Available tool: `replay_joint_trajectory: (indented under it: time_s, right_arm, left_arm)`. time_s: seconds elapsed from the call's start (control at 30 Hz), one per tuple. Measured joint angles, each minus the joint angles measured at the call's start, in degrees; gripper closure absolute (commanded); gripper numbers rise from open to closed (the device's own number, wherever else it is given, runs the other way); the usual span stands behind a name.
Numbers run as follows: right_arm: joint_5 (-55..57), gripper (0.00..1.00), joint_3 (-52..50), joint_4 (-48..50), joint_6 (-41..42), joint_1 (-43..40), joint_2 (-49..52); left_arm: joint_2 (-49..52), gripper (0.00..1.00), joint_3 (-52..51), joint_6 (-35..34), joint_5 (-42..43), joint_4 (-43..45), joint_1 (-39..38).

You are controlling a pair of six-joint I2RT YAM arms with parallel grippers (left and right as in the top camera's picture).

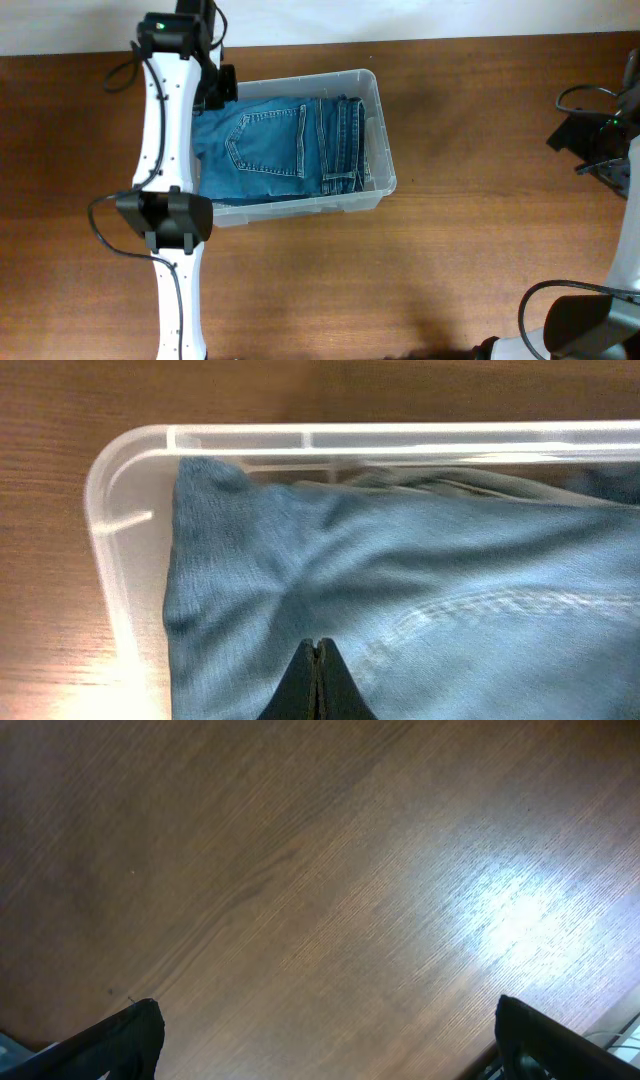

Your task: Pack container

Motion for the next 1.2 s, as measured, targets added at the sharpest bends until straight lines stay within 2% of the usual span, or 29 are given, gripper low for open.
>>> replay_joint_trajectory:
  time_s: [0.23, 0.37, 0.73, 0.93, 1.2]
  right_arm:
    - [0.0, 0.02, 0.0, 0.0, 0.02, 0.0, 0.0]
    - [0.0, 0.02, 0.0, 0.0, 0.02, 0.0, 0.02]
    - [0.0, 0.02, 0.0, 0.0, 0.07, 0.0, 0.0]
    - [0.0, 0.02, 0.0, 0.0, 0.02, 0.0, 0.0]
    - [0.0, 0.01, 0.0, 0.0, 0.07, 0.0, 0.0]
  left_arm:
    - [-4.13, 0.99, 2.16, 0.0, 9.97, -1.03, -1.01]
    - [-5.03, 0.99, -2.91, 0.0, 12.46, -0.98, -3.1]
    - [-10.45, 0.99, -35.87, 1.07, 6.56, -0.55, -5.42]
    - [-12.41, 0.99, -41.59, 1.11, 4.96, 2.58, -5.49]
    - [-13.99, 0.99, -37.77, 1.36, 1.09, -0.98, -5.42]
